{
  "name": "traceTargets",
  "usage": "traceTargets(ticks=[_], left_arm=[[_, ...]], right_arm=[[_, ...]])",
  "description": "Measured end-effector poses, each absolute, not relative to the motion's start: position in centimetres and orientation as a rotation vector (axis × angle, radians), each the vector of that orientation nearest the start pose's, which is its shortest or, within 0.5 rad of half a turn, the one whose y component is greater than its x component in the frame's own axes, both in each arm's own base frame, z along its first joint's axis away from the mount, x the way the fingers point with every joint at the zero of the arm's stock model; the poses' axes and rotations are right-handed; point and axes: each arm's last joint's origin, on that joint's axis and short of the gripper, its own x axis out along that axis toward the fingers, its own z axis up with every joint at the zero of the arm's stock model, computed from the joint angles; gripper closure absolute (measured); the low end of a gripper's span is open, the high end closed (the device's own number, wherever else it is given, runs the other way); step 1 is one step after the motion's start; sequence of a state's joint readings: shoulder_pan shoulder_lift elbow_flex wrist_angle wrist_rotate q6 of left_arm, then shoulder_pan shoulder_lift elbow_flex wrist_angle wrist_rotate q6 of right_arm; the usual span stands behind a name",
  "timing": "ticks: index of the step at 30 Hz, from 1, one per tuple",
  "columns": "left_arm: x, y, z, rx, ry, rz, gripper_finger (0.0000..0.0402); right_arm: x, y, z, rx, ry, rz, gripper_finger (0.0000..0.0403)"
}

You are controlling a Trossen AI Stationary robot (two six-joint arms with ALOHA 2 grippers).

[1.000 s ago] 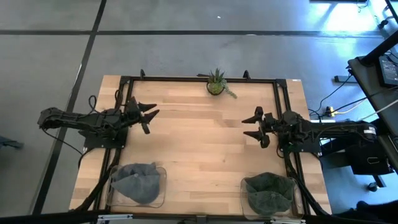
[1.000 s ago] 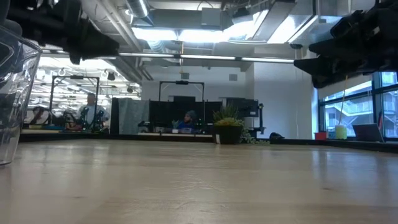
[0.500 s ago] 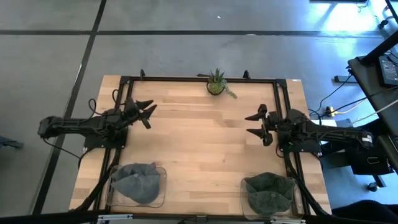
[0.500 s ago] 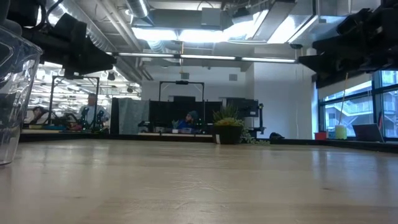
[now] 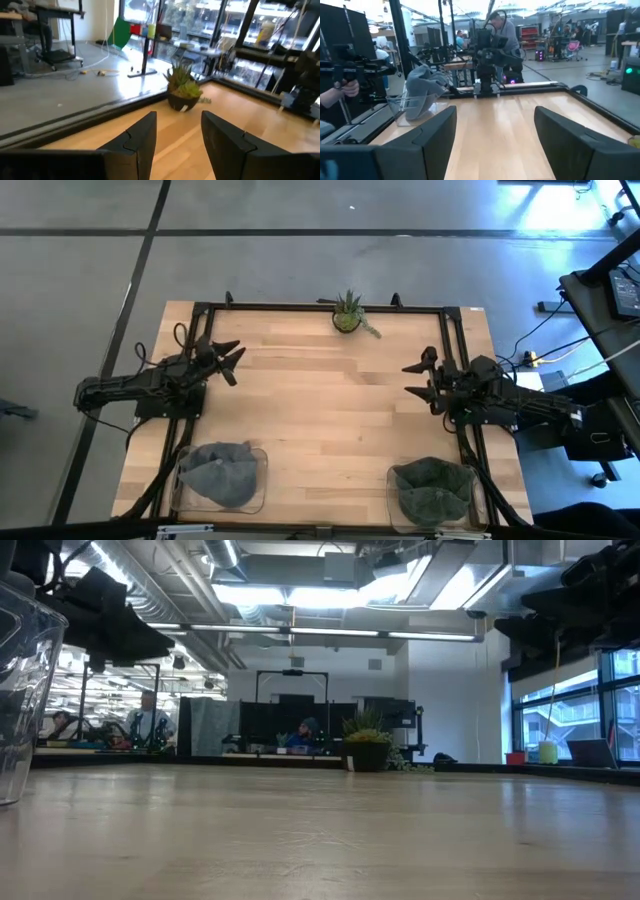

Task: Pick & Place hat
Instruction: Return to Home Position

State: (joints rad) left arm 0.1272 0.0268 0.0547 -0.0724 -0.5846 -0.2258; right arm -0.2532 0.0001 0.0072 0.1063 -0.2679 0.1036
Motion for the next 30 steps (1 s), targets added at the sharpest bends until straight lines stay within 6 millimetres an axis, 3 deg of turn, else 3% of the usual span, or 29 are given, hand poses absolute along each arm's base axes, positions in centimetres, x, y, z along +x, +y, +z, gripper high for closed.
traceTargets(ticks=[7,14,21,30], left_arm=[[8.7,2.7,17.5,-0.178,-0.035,0.699,0.0251],[8.9,2.4,17.4,-0.154,-0.015,0.575,0.0251],[8.9,2.4,17.4,-0.151,-0.008,0.579,0.0251],[8.9,2.4,17.4,-0.152,-0.010,0.579,0.0251]], right_arm=[[9.5,-1.6,17.4,0.085,-0.081,0.034,0.0137],[9.5,-1.8,17.0,0.085,-0.047,-0.022,0.0137],[9.8,-2.2,16.5,0.070,0.010,-0.153,0.0137],[9.9,-2.3,16.2,0.077,0.039,-0.175,0.0137]])
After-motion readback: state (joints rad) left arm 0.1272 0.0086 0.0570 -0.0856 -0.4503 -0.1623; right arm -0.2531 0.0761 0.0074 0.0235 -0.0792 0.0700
